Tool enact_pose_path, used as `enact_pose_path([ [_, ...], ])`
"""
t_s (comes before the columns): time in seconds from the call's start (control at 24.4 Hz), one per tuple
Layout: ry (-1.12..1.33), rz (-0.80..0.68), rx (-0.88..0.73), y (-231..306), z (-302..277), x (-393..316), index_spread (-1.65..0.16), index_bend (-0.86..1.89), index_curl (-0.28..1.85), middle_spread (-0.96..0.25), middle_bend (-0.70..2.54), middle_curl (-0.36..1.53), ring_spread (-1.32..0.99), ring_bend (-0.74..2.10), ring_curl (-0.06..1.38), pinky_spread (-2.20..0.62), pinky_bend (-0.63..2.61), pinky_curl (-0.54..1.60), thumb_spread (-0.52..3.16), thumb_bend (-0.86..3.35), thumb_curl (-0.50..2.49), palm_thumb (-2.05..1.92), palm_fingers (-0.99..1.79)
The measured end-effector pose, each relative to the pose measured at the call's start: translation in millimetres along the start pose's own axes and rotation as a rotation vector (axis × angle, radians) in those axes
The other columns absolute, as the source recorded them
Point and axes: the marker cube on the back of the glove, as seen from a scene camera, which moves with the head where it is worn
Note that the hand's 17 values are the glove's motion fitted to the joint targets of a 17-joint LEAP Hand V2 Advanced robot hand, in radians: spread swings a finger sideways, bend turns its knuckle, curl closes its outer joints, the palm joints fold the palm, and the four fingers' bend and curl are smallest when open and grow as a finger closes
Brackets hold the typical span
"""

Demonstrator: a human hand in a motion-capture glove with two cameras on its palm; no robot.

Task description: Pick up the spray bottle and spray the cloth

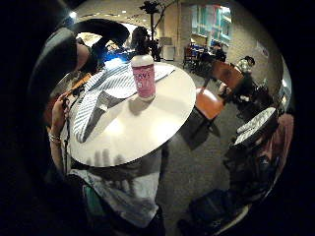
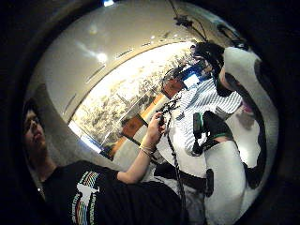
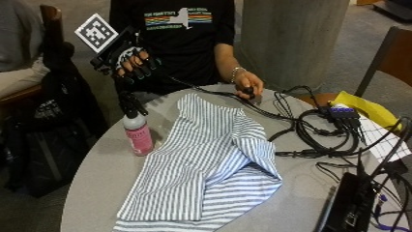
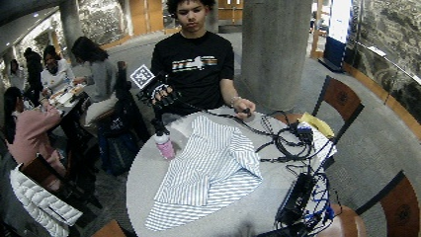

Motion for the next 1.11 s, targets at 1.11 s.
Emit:
enact_pose_path([
  [1.11,-0.385,0.214,-0.084,25.1,14.9,35.7,-0.23,0.25,0.36,0.0,0.31,0.32,0.0,0.15,0.2,0.17,0.26,0.25,0.98,0.25,0.31,0.75,0.87],
])
